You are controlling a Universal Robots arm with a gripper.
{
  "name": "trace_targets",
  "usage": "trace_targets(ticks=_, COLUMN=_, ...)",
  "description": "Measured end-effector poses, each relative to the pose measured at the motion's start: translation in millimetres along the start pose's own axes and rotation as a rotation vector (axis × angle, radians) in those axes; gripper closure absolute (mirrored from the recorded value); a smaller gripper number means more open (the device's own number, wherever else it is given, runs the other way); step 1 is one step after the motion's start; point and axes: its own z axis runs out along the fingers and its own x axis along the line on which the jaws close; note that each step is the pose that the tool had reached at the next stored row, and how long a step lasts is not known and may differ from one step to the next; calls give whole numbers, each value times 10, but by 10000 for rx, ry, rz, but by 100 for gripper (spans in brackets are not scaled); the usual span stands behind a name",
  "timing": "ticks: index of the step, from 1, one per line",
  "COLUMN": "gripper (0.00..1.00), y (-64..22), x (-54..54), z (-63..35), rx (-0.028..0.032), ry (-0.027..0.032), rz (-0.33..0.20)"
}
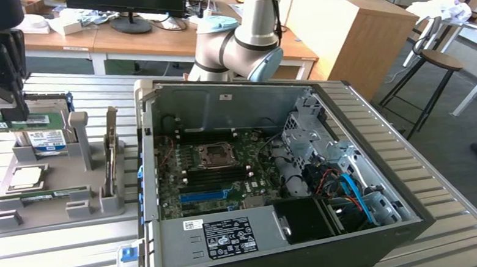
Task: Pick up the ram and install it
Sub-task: 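Pick up the ram and move it above insertion slot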
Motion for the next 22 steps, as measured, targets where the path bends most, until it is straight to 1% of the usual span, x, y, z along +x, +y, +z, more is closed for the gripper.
trace_targets(ticks=4, gripper=89, y=-6, x=-1, z=-2, rx=-2, ry=1, rz=2)
trace_targets(ticks=7, gripper=89, y=-34, x=1, z=-2, rx=-1, ry=1, rz=0)
trace_targets(ticks=22, gripper=89, y=-241, x=6, z=-8, rx=0, ry=-1, rz=0)
